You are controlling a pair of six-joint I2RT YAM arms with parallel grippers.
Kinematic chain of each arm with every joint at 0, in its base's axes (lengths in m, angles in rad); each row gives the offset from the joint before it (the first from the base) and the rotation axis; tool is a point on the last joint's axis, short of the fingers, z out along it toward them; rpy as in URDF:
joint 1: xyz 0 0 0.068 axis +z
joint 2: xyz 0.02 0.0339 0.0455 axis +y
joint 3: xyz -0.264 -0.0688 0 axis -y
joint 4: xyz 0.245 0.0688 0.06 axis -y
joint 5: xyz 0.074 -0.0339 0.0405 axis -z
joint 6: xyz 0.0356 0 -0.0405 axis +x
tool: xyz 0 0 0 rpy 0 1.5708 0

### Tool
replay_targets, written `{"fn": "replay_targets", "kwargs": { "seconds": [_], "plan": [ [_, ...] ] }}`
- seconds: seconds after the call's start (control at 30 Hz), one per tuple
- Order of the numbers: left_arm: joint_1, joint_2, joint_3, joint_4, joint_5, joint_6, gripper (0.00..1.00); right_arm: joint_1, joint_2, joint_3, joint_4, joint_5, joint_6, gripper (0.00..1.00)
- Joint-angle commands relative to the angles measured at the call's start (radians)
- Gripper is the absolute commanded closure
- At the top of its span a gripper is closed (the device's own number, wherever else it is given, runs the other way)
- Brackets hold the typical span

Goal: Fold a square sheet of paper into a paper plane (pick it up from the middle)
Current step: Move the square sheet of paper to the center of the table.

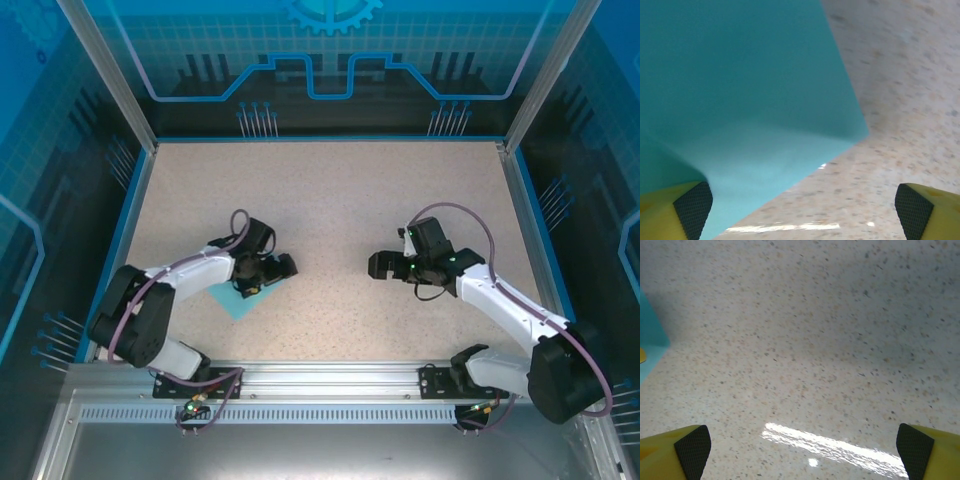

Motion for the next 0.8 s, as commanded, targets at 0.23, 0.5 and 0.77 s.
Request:
{"fn": "replay_targets", "kwargs": {
  "seconds": [0.23,0.5,0.77],
  "plan": [
    [-0.261,0.225,0.21,0.135,0.131,-0.013,0.02,-0.021,-0.038,-0.02,-0.079,0.055,0.038,0.01],
    [-0.255,0.004,0.147,0.121,-0.073,-0.024,0.01,-0.032,0.009,-0.001,0.062,-0.12,0.072,0.07],
    [-0.084,-0.332,-0.062,-0.004,-0.296,-0.057,0.01,0.131,0.394,0.308,0.112,-0.218,0.071,0.23]
  ]
}}
